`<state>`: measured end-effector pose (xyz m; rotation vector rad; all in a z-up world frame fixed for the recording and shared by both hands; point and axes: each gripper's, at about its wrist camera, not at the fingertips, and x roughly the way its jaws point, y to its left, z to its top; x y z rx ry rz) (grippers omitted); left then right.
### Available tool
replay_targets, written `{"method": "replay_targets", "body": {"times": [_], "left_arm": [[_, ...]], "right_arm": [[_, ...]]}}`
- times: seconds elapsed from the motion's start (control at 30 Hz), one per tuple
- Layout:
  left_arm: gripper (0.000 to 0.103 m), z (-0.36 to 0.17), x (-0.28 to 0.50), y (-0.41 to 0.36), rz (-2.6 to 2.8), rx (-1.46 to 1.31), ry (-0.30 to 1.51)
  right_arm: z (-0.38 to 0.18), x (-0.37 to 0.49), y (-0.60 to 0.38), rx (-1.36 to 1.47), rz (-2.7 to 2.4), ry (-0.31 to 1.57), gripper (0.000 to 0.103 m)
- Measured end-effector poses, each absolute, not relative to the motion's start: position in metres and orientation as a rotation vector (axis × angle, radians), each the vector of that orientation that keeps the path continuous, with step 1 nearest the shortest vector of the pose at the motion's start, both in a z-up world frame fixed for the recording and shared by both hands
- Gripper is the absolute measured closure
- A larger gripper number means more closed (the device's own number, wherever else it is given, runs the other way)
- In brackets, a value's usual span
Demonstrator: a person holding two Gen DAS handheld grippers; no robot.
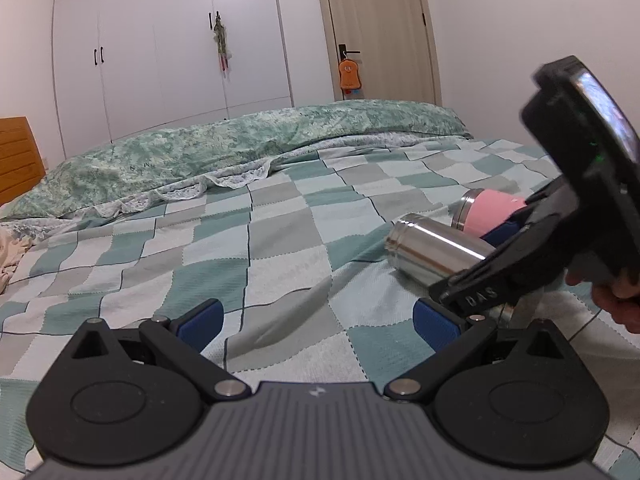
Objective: Flip cup upright
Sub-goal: 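Move the right gripper to the silver bottle and close around its body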
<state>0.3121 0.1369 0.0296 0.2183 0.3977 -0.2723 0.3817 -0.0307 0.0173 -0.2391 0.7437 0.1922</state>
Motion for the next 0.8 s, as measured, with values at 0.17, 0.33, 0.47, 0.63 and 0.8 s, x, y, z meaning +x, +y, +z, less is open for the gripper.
{"method": "replay_targets", "body": {"times": [0.17, 0.33, 0.47, 0.63, 0.8], "left_arm": [[0.000, 0.035, 0.305, 0.140, -0.254, 0.213, 0.396], [0.000, 0.051, 0.284, 0.143, -0.238, 0.221, 0.383], [0.000, 0.065, 0.255, 0.144, -0.237, 0.222, 0.378], [0.000, 0.072, 0.211, 0.149, -0.229, 0.215, 0.388], [0.000, 0.067, 0.173, 0.157, -0.196, 0.185, 0.431]], "right_arm": [[0.028, 0.376, -0.039, -0.158, 0.225, 0.741, 0.042], [0.053, 0.349, -0.054, -0.056, 0.233, 0.713, 0.042], [0.069, 0.308, -0.060, 0.037, 0.288, 0.741, 0.042], [0.073, 0.250, -0.057, 0.116, 0.348, 0.761, 0.042], [0.057, 0.204, -0.048, 0.167, 0.359, 0.792, 0.042]]}}
